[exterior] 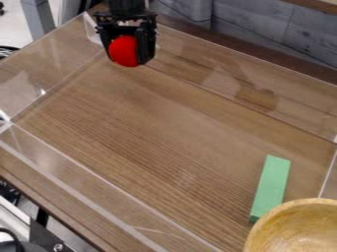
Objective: Move the red fruit to the left
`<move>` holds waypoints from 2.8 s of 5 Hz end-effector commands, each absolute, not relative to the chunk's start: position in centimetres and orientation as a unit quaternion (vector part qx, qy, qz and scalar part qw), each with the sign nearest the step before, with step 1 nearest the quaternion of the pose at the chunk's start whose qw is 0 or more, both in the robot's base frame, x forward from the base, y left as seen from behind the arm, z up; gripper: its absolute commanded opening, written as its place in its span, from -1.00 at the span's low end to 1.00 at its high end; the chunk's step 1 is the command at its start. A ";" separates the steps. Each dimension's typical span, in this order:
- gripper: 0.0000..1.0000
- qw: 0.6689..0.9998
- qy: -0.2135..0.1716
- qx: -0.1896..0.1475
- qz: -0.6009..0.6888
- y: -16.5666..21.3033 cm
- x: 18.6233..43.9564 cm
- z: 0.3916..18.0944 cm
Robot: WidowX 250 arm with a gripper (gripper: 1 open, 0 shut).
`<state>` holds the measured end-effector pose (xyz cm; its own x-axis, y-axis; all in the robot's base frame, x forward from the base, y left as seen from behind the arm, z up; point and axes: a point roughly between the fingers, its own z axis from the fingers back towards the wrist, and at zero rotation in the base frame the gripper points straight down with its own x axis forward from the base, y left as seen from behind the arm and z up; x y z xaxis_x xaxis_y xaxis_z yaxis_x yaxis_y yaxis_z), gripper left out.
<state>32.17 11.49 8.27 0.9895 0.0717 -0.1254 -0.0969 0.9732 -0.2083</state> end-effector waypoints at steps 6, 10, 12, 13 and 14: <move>-1.00 0.994 0.046 -0.095 0.032 10.8 32.1 10.5; 1.00 0.989 0.057 -0.101 0.094 11.3 32.0 5.5; -1.00 0.984 0.051 -0.111 0.130 12.8 32.9 5.6; 1.00 0.987 0.056 -0.110 0.106 14.3 34.2 4.7; 1.00 0.989 0.059 -0.108 0.083 15.7 35.1 4.3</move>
